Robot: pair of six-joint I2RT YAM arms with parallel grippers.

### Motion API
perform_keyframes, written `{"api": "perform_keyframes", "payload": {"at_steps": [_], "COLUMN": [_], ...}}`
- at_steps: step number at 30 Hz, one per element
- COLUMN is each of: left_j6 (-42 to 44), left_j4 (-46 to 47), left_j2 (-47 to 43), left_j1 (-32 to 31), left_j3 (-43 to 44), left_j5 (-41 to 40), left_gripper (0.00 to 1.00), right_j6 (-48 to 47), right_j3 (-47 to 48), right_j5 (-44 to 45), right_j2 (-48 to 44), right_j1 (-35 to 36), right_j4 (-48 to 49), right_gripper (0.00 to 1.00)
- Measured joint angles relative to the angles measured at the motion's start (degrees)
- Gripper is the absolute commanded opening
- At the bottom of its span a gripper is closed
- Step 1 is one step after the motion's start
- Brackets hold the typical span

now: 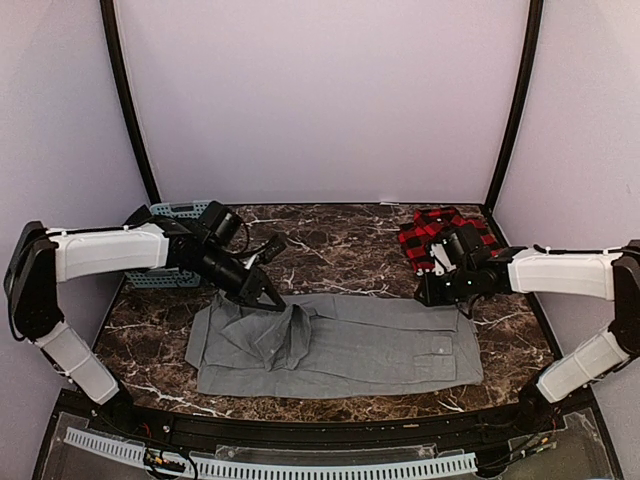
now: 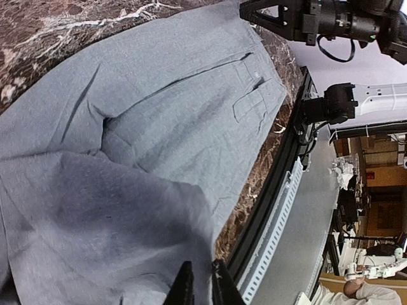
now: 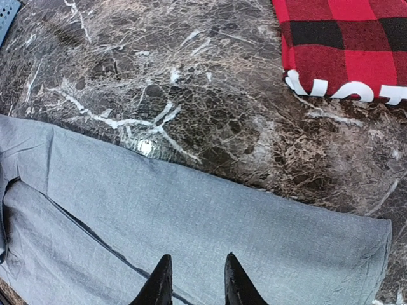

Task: Fold and stack the long sleeve shirts
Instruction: Place the rectangle-folded shirt in the left sleeve.

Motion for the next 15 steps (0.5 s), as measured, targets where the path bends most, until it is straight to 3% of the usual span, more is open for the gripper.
{"api": "perform_keyframes", "payload": {"at_steps": [4,6,9,15], "left_j6": [-1.2,-1.7,-2.4,-1.9], "left_j4": [3.9,5.9,8.4,10.3], "left_j2": [9.9,12.5,12.8,5.6], "left_j1": [-1.0,-1.6,-2.2,-2.3], "left_j3": [4.6,6.6,8.0,7.1], "left_j5": [0.2,-0.3,-2.0,-9.9], "left_gripper": [0.27,0.41,0.53,0.7], "right_j6": [-0.6,-0.8,-1.3,-6.3], "right_j3": [0.2,0.2,0.2,0.9], "right_j5": [0.3,0.7,1.5,-0.7], "right_j2": [0.5,0.5,0.5,0.5], "right_j1": [2.4,4.1,7.9,15.4], "right_j4": [0.5,0.9,1.9,4.7], "right_gripper": [0.26,0.26,0.29,0.53]}}
